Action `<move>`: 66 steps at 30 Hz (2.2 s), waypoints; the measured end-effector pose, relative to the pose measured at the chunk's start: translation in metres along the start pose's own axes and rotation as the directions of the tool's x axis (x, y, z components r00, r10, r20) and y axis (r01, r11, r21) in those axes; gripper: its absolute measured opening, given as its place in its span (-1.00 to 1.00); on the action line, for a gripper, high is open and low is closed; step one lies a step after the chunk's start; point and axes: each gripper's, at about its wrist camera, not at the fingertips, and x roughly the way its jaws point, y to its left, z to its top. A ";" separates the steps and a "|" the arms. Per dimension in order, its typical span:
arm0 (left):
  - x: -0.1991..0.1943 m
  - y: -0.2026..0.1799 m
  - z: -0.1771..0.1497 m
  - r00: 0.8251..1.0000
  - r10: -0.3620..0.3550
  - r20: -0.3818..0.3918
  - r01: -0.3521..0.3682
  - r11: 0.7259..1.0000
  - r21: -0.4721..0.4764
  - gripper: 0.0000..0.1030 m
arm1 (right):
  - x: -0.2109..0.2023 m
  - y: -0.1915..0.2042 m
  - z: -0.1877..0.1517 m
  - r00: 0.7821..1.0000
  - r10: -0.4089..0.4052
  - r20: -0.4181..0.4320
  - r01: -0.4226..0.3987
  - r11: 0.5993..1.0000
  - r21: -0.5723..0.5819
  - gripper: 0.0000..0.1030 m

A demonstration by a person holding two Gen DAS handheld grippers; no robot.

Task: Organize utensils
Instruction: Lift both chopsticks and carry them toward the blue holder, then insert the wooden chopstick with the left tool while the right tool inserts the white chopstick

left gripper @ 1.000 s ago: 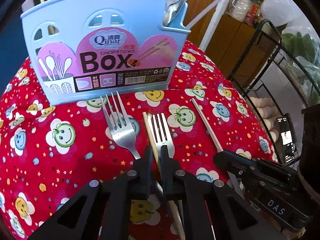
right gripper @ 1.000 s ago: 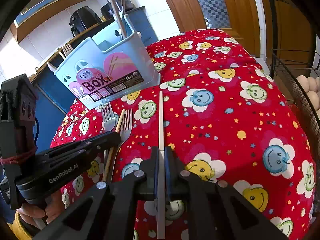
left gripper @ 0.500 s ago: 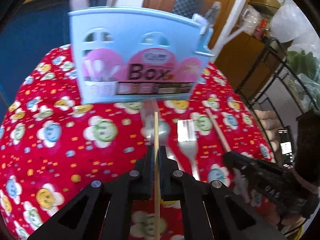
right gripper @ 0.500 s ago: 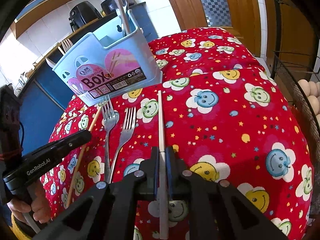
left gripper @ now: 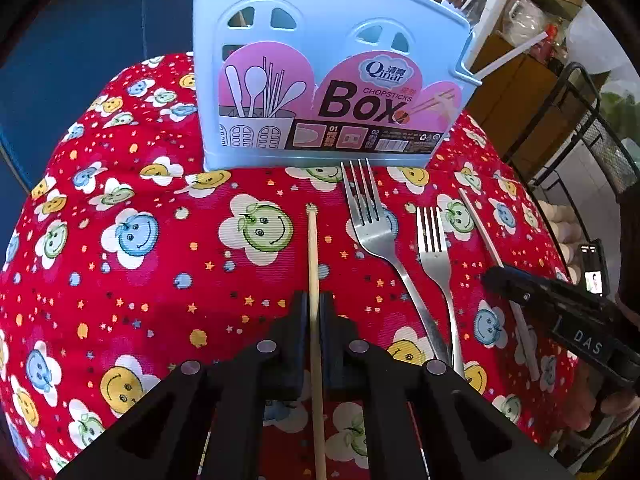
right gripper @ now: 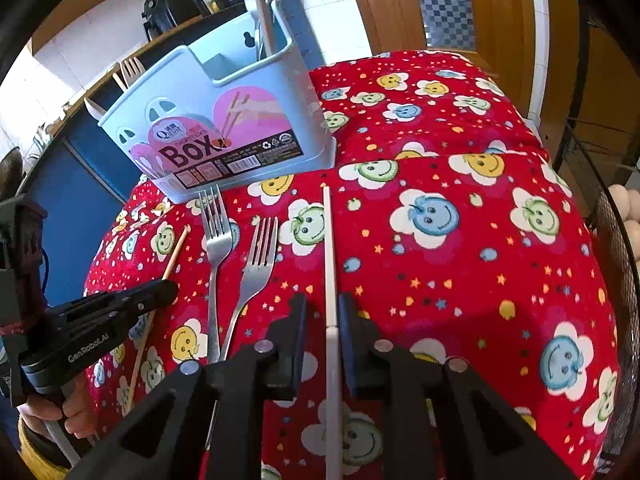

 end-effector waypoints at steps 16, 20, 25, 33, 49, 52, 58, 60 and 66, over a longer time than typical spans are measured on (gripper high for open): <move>-0.009 0.014 0.010 0.995 -0.102 0.017 0.103 0.994 -0.041 -0.92 | 0.000 -0.003 0.016 0.997 0.046 -0.065 -0.046 0.999 0.010 -0.86; -0.031 0.014 0.009 0.988 -0.128 0.086 0.132 0.990 -0.040 -0.92 | -0.016 0.005 0.012 0.997 0.073 -0.001 -0.073 0.997 0.004 -0.86; -0.065 0.010 0.011 0.969 -0.148 0.197 0.153 0.988 -0.011 -0.92 | -0.041 0.019 0.010 0.990 0.093 0.108 -0.091 0.996 -0.027 -0.88; -0.105 0.003 0.027 0.927 -0.145 0.347 0.147 0.989 0.019 -0.92 | -0.079 0.050 0.023 0.958 0.069 0.277 -0.040 0.993 -0.109 -0.88; -0.149 0.010 0.108 0.812 -0.098 0.575 0.126 0.992 -0.010 -0.92 | -0.103 0.073 0.079 0.918 0.049 0.394 0.007 0.990 -0.141 -0.88; -0.154 0.012 0.125 0.791 -0.082 0.606 0.117 0.993 -0.017 -0.92 | -0.103 0.075 0.093 0.911 0.039 0.411 0.021 0.990 -0.141 -0.88; -0.159 0.011 0.157 0.743 -0.042 0.668 0.081 0.996 -0.028 -0.92 | -0.104 0.083 0.118 0.888 0.011 0.459 0.068 0.986 -0.154 -0.88; -0.157 0.011 0.165 0.720 -0.025 0.693 0.070 0.997 -0.036 -0.92 | -0.104 0.083 0.125 0.884 0.004 0.468 0.076 0.985 -0.153 -0.88; -0.142 0.015 0.180 0.670 0.036 0.742 0.032 0.996 -0.078 -0.92 | -0.094 0.083 0.145 0.876 -0.019 0.483 0.099 0.985 -0.141 -0.88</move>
